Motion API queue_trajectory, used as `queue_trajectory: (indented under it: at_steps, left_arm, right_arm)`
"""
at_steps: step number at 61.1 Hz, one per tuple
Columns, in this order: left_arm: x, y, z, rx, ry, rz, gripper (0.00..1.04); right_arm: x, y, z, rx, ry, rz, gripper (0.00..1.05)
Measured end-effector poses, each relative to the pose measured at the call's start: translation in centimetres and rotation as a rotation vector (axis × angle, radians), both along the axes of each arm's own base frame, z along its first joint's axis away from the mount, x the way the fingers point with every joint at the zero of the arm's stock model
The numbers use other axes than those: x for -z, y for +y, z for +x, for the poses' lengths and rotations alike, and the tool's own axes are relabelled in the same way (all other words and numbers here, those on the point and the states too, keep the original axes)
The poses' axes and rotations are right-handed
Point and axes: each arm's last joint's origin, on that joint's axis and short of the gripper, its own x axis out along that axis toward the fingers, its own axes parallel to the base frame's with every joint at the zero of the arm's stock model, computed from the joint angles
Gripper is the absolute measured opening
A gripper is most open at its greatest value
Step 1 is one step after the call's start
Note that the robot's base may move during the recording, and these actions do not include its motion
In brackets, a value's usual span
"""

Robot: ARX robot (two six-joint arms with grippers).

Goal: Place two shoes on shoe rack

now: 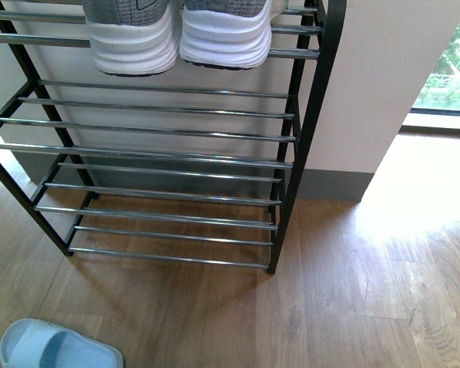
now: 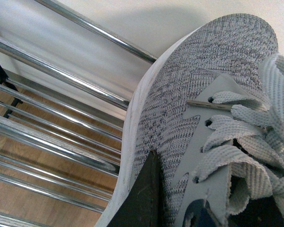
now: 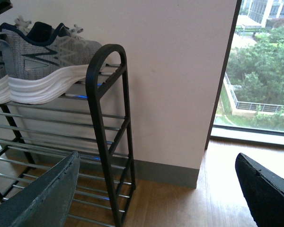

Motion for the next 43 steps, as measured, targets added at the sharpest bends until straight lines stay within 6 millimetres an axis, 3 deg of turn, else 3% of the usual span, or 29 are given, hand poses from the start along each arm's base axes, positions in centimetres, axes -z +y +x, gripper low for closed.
queue_trajectory:
  at_steps: [13, 31, 43]
  left_arm:
    - [0.0, -0.5, 0.6, -0.021, 0.014, 0.018, 0.03]
    - [-1.0, -0.8, 0.4, -0.023, -0.035, 0.027, 0.54]
    - [-2.9, -0.2, -1.4, -0.026, -0.102, 0.042, 0.88]
  right_arm:
    - [0.0, 0.0, 0.0, 0.000, 0.000, 0.000, 0.95]
    - [0.0, 0.0, 0.0, 0.000, 0.000, 0.000, 0.95]
    - [0.0, 0.0, 0.0, 0.000, 0.000, 0.000, 0.95]
